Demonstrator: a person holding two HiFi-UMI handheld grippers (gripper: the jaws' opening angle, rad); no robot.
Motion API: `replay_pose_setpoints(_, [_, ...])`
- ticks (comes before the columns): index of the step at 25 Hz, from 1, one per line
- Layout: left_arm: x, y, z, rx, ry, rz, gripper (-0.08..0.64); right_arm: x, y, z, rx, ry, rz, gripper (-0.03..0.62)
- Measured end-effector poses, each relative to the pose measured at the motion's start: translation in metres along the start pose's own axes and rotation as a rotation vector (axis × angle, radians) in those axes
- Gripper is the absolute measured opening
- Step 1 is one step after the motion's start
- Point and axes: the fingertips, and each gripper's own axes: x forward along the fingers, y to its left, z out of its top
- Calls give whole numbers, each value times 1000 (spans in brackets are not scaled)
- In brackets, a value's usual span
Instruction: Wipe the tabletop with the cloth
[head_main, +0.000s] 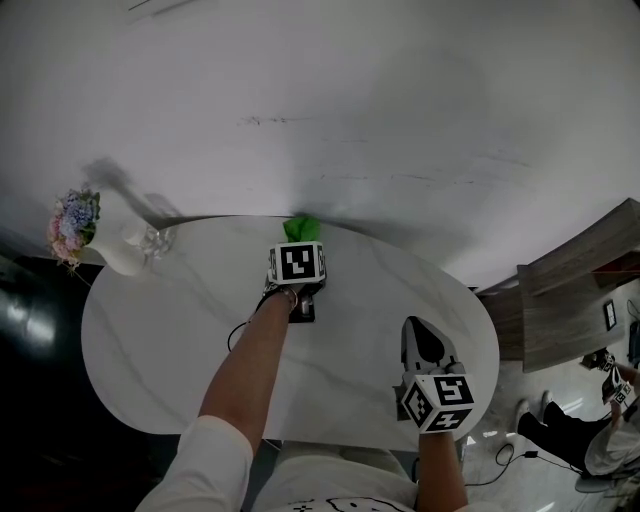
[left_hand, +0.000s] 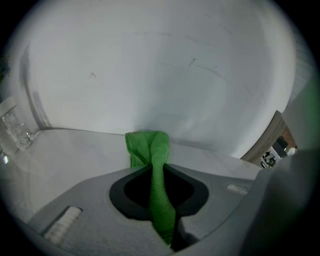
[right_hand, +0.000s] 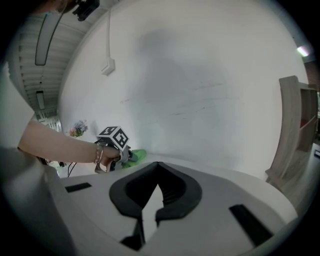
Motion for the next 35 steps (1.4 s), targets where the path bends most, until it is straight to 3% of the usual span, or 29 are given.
replay_pose_setpoints(15, [9, -58, -1, 31, 9, -66, 54, -32, -34, -14, 37, 0, -69, -6])
replay_pose_setpoints(26, [15, -114, -4, 107, 6, -132, 54, -55, -58, -23, 77, -13, -138, -6])
replay_pose_setpoints(29, [14, -126, -7, 94, 28, -196, 54, -58, -61, -22, 91, -21, -143, -6])
replay_pose_setpoints(35, [2, -159, -22, 162, 54, -313, 54, -55, -55, 1, 65, -48, -108, -6])
